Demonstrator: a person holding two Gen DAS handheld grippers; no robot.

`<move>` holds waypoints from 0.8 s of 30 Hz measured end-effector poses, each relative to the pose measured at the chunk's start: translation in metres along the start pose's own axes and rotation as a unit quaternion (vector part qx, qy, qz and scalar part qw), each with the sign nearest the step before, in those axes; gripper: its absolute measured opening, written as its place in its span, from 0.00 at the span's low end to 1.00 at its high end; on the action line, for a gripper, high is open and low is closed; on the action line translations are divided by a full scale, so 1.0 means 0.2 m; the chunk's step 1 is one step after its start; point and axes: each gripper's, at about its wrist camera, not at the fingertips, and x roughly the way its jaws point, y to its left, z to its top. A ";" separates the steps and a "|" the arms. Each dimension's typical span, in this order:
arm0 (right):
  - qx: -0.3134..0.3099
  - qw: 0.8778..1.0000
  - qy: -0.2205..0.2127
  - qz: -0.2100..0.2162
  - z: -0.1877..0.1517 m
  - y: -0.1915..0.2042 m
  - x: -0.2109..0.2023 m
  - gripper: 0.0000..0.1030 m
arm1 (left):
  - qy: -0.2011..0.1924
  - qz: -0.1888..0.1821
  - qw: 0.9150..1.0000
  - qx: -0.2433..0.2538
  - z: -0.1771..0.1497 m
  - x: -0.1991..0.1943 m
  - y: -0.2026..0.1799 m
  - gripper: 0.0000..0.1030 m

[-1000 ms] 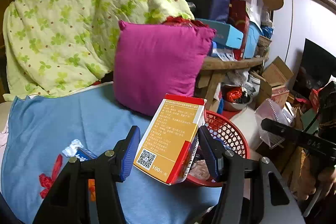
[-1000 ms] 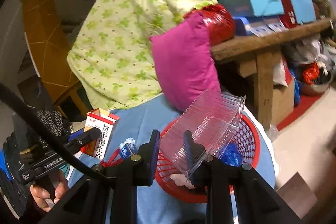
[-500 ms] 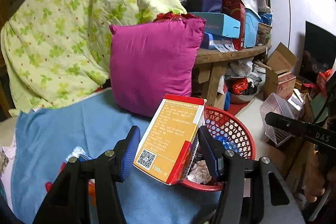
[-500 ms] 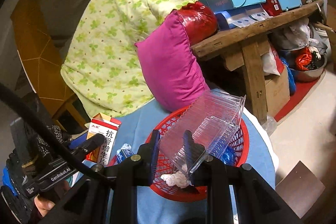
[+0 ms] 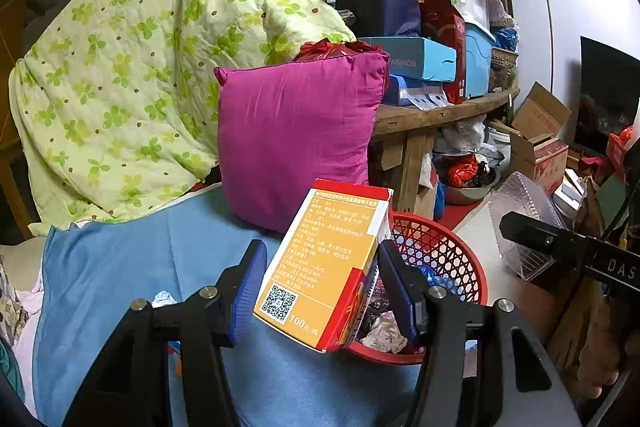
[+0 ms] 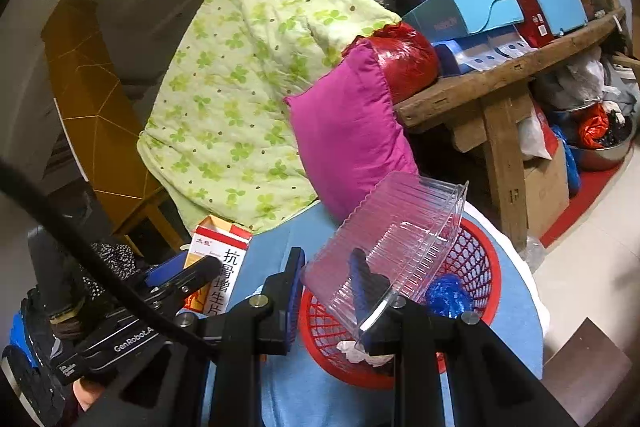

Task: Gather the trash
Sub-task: 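Open the left tool to drop the medicine box while the right tool releases the clear tray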

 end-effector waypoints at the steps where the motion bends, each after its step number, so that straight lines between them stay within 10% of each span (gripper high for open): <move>1: -0.001 1.000 0.000 0.001 0.00 0.00 0.00 0.24 | 0.001 -0.001 1.000 -0.001 0.00 0.00 0.00 0.58; 24: 0.045 0.998 0.041 -0.017 -0.03 -0.13 0.18 0.25 | 0.061 -0.081 0.995 -0.023 -0.08 0.19 -0.02 0.58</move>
